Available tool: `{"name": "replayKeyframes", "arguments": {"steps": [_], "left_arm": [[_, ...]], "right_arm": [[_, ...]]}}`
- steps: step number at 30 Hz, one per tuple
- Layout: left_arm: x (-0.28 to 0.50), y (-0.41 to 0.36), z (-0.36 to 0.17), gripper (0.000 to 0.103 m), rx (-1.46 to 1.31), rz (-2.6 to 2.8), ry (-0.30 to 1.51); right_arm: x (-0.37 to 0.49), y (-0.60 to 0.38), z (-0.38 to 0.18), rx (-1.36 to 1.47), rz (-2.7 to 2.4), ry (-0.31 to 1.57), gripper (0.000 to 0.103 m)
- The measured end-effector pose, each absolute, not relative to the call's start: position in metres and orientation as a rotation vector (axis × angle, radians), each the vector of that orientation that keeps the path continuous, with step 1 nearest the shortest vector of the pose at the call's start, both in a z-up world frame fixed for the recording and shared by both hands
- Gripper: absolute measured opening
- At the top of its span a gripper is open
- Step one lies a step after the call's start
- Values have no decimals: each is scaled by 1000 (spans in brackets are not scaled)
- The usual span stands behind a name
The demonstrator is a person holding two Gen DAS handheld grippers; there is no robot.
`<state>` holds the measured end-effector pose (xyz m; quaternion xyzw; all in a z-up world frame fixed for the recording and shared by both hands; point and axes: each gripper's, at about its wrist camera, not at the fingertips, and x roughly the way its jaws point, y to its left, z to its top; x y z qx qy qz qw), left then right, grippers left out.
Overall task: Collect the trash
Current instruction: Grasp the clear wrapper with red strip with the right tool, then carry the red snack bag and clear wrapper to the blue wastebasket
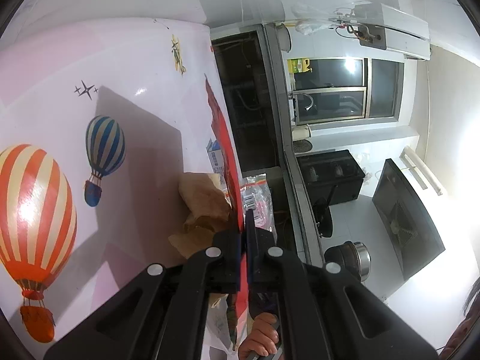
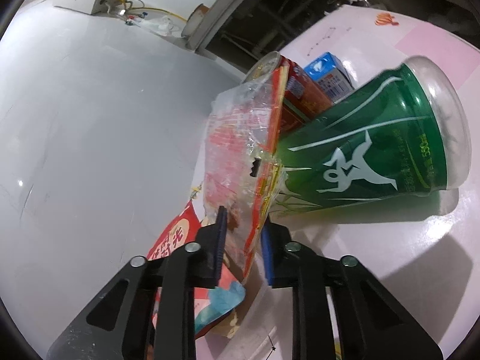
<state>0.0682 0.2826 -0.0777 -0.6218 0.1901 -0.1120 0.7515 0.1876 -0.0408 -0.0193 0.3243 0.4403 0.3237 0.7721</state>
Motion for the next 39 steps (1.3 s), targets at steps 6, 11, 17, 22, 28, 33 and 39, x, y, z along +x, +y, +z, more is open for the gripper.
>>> {"name": "replayKeyframes", "arguments": {"steps": [6,11,17,22,28,33,39], "left_arm": [[66,280,-77,2,-1359,-257,402],[64,280,-70,2,-1374,-287,364],[60,283,-62,2,-1388,-324,322],[58,281,-53,2,-1385,-355,301],[56,279,-41,2,-1382,-395,277],[52,276,-30,2,-1373,-433,261],[49,269,-18,2,-1356,-476,251]], "right_arm": [[185,-37,-7,680,733,913,7],[173,-39,8,633,759,864,4],[158,-46,30,572,777,807,2],[148,-56,39,541,788,755,2],[142,-61,53,511,803,696,1],[137,-70,60,510,810,661,1],[132,-85,66,506,796,616,1]]}}
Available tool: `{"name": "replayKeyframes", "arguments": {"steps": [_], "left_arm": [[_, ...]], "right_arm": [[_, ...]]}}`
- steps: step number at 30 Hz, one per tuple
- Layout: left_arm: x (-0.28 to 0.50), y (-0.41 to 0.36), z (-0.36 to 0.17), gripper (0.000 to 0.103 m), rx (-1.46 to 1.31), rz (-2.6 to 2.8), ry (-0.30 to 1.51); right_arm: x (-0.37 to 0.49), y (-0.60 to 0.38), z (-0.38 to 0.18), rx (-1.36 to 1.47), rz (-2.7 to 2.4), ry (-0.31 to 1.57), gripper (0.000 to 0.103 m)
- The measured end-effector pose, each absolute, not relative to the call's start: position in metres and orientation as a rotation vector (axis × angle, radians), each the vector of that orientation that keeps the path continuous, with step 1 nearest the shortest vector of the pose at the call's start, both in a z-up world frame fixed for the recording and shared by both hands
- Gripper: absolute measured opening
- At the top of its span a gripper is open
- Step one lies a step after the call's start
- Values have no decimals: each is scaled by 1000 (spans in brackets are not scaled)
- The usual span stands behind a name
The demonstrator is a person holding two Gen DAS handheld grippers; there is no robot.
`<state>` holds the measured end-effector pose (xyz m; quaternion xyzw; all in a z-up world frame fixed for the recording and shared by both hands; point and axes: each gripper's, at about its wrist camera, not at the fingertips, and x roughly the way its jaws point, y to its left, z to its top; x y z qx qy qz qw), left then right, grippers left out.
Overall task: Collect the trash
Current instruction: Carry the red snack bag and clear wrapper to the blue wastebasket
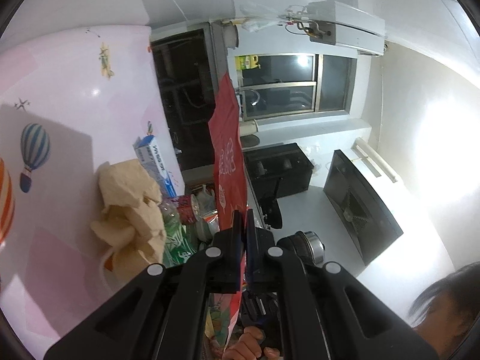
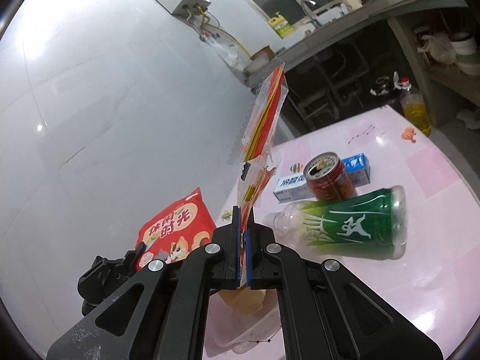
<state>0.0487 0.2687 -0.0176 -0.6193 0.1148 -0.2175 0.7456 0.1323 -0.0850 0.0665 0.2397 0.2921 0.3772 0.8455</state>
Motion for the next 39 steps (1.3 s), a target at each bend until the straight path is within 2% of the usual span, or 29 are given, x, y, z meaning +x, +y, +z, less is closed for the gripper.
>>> {"name": "replayKeyframes", "arguments": {"steps": [9,18,33,39], "left_arm": [[67,239,2,2,-1306,-546,301],[108,176,18,2,-1273,-670,388],[203,7,40,2,-1062,-777,653],[252,-84,31,2,-831,-725,860]], "right_arm": [[122,-127,73,561,731,555,1],[112,-191,73,634,618,492,1],[99,-318,39,734,284,438,1],[92,-372,3,723,81,477,1]]}}
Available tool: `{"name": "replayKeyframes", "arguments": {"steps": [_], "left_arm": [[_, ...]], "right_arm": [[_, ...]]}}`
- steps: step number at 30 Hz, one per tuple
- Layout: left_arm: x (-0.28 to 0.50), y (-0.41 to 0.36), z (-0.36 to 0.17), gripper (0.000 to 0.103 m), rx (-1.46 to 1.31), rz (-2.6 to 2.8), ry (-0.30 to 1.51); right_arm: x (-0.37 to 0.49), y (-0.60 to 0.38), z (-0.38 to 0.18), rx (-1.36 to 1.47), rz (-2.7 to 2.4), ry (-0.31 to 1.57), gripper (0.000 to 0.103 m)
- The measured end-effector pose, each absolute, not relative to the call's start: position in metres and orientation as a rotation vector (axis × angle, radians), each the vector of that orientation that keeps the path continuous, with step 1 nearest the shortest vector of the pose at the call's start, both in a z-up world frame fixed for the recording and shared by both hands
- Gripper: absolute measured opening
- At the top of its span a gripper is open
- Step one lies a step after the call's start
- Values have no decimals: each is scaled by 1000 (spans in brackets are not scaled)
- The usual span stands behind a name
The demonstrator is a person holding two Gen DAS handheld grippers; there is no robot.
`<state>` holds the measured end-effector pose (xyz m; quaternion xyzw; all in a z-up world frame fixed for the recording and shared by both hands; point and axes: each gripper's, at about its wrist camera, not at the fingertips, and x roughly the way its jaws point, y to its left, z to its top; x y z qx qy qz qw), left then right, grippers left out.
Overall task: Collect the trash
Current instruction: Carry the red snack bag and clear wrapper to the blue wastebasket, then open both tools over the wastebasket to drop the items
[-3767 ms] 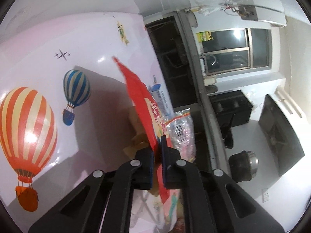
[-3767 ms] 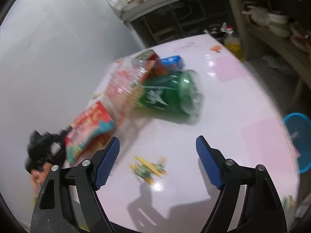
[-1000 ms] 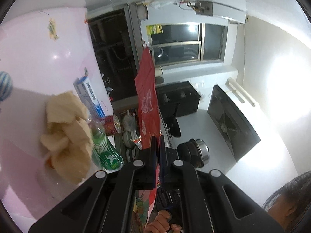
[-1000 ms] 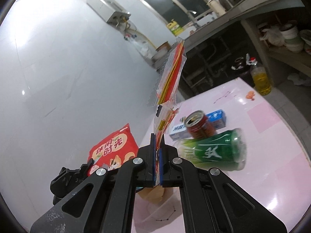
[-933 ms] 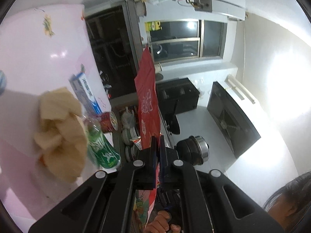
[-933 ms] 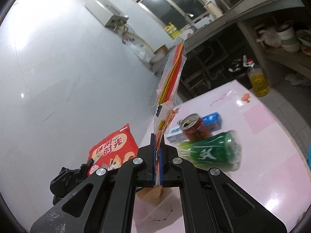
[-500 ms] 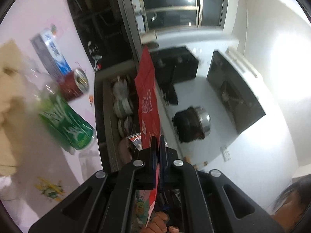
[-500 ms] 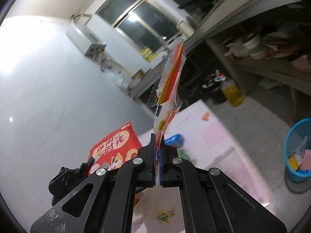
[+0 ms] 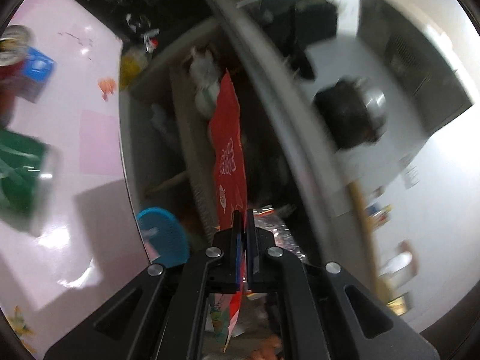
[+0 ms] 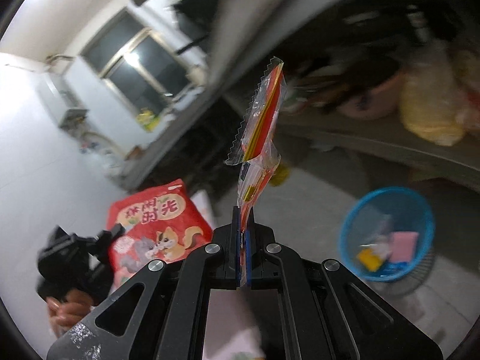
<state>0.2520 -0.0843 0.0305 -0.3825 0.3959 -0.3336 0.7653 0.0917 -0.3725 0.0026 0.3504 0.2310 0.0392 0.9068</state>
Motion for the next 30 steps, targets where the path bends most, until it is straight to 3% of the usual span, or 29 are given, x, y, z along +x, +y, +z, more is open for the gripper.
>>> {"name": "replayKeyframes", "arguments": {"steps": [12,22,23,25,26,30], "left_arm": [[331,-250,-43,2,-395,-660,1190],[372,-347,-109,2,-134,-651,1310],[376,-355,-117,4,-106,-653,1311],[384,-367,-131,17,-51,-637,1308],[385,-370,-134,25,-45,-626,1307],[391,-371,-148,28,-87,-637,1352]], "right_arm": [[100,-442,-103,811,-153,705,1],[135,-466,-172,871,-248,839,3],[139,-467,-176,869,-254,845,8],[149,-473,-194,854,-294,890,16],[152,-477,-209,852,-310,926,27],[144,-482,-227,820,-379,991,32]]}}
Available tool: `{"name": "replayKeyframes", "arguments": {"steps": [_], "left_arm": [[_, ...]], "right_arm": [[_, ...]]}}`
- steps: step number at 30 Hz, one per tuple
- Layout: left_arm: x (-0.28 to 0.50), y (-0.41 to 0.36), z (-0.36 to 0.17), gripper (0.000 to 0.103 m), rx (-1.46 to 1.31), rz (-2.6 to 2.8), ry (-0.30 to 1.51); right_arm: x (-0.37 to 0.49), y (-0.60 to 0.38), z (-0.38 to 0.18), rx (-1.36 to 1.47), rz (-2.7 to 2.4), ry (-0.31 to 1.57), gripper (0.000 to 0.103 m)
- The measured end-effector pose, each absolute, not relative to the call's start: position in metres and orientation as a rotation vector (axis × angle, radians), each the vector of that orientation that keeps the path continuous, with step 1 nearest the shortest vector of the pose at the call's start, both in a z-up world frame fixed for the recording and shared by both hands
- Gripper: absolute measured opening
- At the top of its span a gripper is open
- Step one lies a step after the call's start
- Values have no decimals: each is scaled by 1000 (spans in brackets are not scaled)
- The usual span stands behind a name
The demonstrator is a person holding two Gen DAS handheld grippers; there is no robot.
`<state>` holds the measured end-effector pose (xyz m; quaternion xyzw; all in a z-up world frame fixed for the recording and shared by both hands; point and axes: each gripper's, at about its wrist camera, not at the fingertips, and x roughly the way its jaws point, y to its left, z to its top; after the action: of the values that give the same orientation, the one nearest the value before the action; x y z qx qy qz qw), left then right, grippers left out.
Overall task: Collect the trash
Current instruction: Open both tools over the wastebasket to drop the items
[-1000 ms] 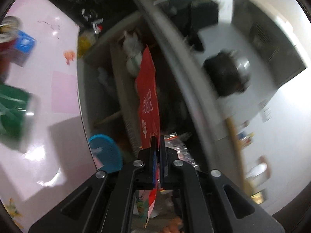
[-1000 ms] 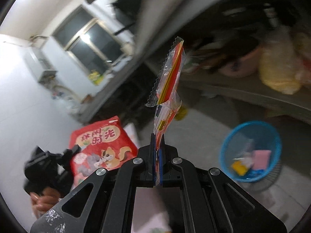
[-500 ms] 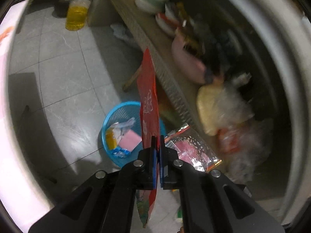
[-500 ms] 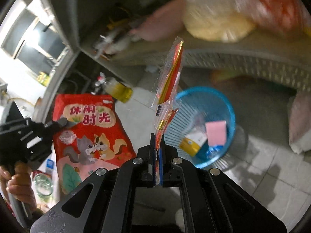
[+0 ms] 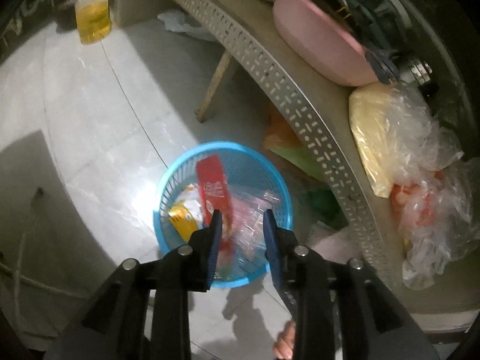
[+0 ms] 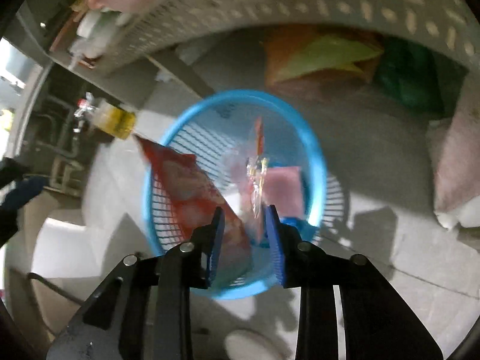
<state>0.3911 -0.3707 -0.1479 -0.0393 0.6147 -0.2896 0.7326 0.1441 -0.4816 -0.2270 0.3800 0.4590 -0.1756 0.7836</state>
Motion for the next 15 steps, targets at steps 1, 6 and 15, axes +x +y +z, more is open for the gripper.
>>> {"name": "replayKeyframes", "arguments": {"steps": [1,6,15], "left_arm": [[391,-368,-148,28,-98,-645,1356],[387,-364,-139,28,-104,-650,1336],[357,-333,-71,35,-126,-690,1187]], "right_arm": [[138,-482,-226,824,-385,984,34],[117,-480,-212,798,-408,945,40],[95,-472,-173,764,-411,849,53]]}}
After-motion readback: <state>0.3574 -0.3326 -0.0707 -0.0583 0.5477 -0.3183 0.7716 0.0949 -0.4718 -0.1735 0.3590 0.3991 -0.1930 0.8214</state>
